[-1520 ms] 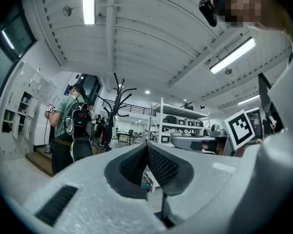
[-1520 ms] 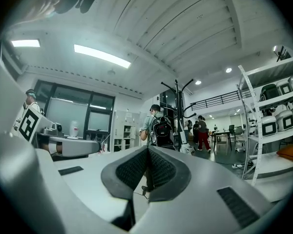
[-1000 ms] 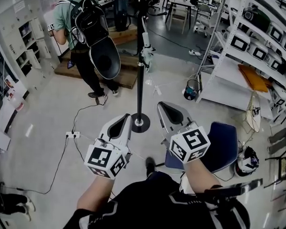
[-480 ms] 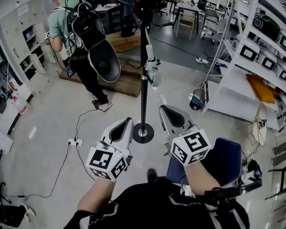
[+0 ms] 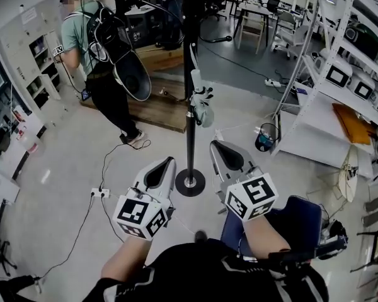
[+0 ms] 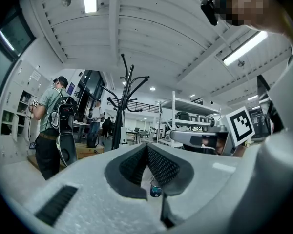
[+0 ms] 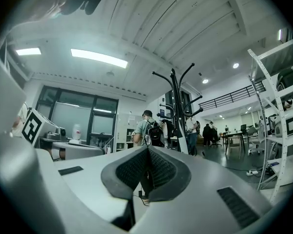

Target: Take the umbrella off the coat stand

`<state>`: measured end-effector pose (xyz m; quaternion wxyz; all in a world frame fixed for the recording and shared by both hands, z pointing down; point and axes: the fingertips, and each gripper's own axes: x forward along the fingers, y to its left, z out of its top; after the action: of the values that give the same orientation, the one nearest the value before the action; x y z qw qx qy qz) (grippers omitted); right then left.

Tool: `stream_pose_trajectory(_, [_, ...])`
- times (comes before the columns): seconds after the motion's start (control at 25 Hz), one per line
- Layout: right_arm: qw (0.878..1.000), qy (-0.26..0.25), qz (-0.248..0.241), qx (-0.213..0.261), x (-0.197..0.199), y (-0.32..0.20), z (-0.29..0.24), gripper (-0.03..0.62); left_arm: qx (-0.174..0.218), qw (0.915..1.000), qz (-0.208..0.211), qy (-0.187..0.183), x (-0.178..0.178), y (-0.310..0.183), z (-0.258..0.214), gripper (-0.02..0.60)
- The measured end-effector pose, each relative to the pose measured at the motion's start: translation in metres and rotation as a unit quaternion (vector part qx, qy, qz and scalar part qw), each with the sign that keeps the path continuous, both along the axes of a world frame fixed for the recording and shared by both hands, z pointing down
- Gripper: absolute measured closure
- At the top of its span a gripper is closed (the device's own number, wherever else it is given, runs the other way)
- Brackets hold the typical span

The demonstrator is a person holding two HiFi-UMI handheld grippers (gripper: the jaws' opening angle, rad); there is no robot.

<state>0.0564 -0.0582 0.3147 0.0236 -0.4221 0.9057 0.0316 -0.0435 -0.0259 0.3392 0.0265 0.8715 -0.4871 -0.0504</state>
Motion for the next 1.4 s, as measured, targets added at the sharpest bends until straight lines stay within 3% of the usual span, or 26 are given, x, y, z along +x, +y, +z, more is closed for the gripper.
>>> stream_pose_trajectory(0.72, [1.0,-0.004,-0.026,0.009,0.034,-0.091,0.0,0.59,-0.003,0.9997,-0.019,-0.014,0.036,-0.09,0.001,0.572])
stream_pose_trajectory(1.12, [1.0,-0.003,-0.018,0.015,0.039,-0.125,-0.003,0.59,-0.018,0.9993,-0.029,-0.014,0.034,-0.117,0.008,0.572])
stream_pose_trajectory(1.4, [1.0,-0.014,-0.001,0.027,0.026,-0.149,-0.008,0.59,-0.025,0.9996,-0.002,0.012,0.021,-0.14,0.007,0.572])
